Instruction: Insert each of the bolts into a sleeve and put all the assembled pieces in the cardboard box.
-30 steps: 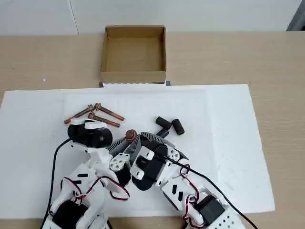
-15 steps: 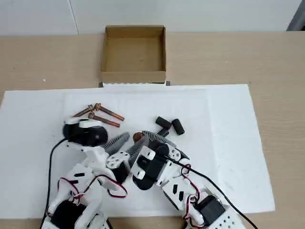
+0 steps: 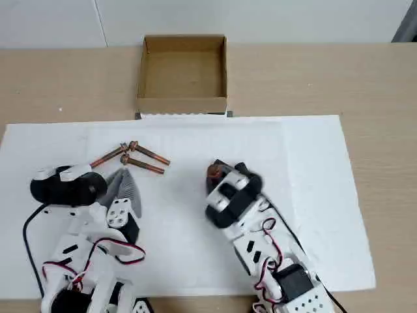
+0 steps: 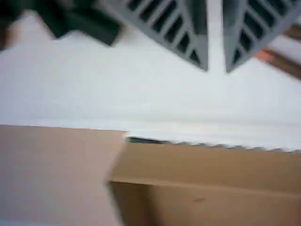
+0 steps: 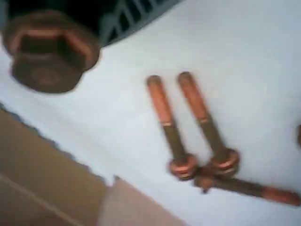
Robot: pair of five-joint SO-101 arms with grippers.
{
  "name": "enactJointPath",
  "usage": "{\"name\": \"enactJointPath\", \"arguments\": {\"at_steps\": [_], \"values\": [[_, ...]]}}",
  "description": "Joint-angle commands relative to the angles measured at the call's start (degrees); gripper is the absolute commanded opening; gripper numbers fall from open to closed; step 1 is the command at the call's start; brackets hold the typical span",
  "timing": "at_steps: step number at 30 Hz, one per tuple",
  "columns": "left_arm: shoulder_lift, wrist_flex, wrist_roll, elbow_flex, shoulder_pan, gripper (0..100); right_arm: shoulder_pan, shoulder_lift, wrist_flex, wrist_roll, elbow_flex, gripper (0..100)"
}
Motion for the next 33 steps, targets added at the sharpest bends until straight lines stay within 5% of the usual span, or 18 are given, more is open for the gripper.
{"name": "enactJointPath", "arguments": {"at_steps": [1,7,13,26,33], "values": [[-0.44,1.76,-6.15,0.84,-5.36,0,5.05,-1.10,1.01,-7.12,-3.43,0.3],[-0.44,2.64,-13.89,5.76,-15.47,0,11.03,5.14,14.29,-17.41,-17.49,0.3],[-0.44,2.29,-16.00,13.67,-16.35,0,11.12,25.19,15.08,-19.34,-33.49,0.3],[-0.44,-15.30,-15.91,27.82,-16.26,0,11.38,69.05,7.96,-14.68,-68.84,0.3],[-0.26,-16.09,-16.09,27.82,-16.18,1,11.30,88.22,4.18,-7.74,-85.89,0.3]]}}
